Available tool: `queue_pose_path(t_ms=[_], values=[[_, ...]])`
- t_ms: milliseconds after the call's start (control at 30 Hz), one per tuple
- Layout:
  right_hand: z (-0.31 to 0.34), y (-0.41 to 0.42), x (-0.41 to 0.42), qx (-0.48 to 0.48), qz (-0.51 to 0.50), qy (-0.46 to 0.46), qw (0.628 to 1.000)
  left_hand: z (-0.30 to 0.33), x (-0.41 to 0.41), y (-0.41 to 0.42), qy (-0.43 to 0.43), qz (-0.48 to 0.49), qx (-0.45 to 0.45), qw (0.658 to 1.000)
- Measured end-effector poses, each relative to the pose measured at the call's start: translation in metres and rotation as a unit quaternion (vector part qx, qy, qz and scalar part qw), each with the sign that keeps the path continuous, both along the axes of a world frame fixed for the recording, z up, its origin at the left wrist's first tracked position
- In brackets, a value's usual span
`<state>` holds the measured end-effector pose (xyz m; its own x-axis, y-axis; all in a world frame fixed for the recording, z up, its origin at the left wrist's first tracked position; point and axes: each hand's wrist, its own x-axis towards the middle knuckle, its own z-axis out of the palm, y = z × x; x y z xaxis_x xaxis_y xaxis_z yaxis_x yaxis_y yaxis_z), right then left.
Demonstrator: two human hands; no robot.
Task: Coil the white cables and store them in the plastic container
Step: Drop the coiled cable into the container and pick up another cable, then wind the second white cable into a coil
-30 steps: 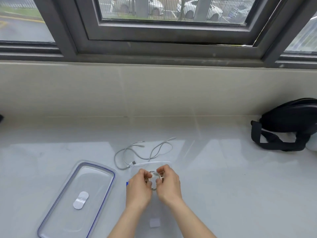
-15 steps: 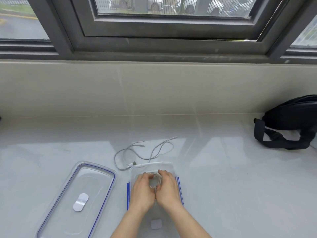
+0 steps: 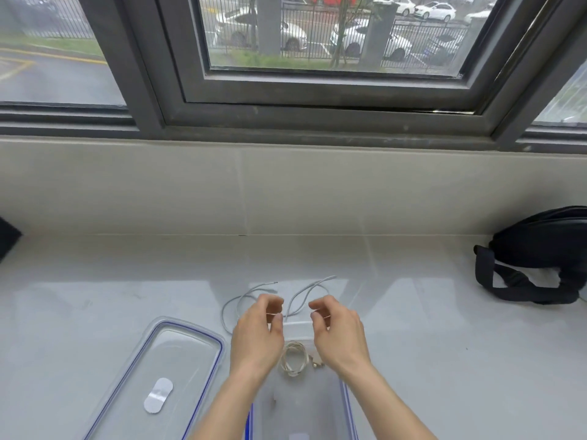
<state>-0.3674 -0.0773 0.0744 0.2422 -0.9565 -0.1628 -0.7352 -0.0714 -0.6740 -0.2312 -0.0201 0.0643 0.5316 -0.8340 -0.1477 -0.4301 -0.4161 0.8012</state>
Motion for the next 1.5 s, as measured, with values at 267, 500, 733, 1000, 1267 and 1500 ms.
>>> queue_pose_path(t_ms=[267, 500, 733, 1000, 1267, 1500], values=[[0.005, -0.038, 0.030, 0.042, 0.058, 0.013, 0.997, -0.015, 0.061, -0.029, -0.036, 0.036, 0.047, 0.998], [-0.021, -0.047, 0.066, 0.116, 0.132, 0.043, 0.983, -0.058, 0.087, -0.024, -0.118, -0.094, 0.154, 0.976], [-0.042, -0.046, 0.087, 0.177, 0.172, 0.075, 0.966, -0.085, 0.093, -0.014, -0.196, -0.171, 0.197, 0.945], [-0.047, -0.049, 0.090, 0.172, 0.155, 0.084, 0.969, -0.080, 0.095, -0.018, -0.256, -0.186, 0.206, 0.926], [-0.026, -0.058, 0.081, 0.114, 0.086, 0.040, 0.989, -0.061, 0.101, -0.028, -0.251, -0.203, 0.083, 0.943], [0.014, -0.065, 0.072, 0.023, 0.096, -0.002, 0.995, 0.019, 0.103, -0.060, -0.286, -0.177, -0.065, 0.940]])
